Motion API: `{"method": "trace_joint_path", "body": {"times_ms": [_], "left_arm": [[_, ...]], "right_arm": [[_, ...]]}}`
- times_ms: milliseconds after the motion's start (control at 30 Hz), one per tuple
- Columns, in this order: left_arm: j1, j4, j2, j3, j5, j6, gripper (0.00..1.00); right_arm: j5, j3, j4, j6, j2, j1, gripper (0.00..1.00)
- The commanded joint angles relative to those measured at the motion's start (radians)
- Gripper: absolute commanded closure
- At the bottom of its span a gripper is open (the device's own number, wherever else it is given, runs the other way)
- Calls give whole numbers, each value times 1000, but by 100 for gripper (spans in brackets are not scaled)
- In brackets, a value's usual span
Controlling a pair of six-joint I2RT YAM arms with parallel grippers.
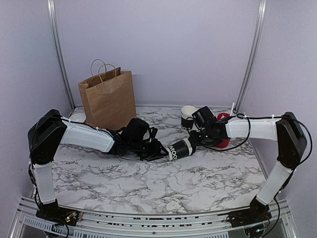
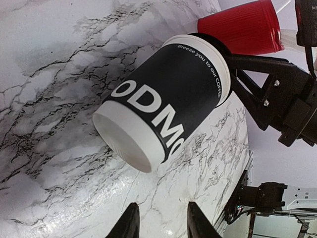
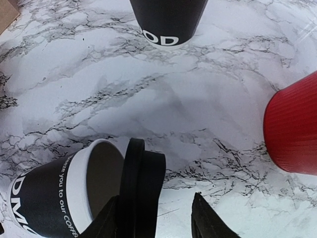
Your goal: Pack the takeout coffee
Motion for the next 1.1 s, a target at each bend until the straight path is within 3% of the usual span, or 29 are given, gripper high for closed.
{"method": "trace_joint_path", "body": {"times_ms": [0,333,633,800,1067], "left_arm": [[-6,-14,25,32,9,14,67],[-6,-11,25,26,9,17,67],[-4,-2,-3,2,10,15,67],[2,6,-15,-10,12,11,67],[13,52,-8,-17,44,-22,67]], "right_arm": [[-8,-2,18,8,29,23,55],[136,88,-64,12,34,84,77],[313,168,-154,12,33,160,91],[418,225,-213,5,47,204,95],[804,410,-472,59,190,345,95]]}}
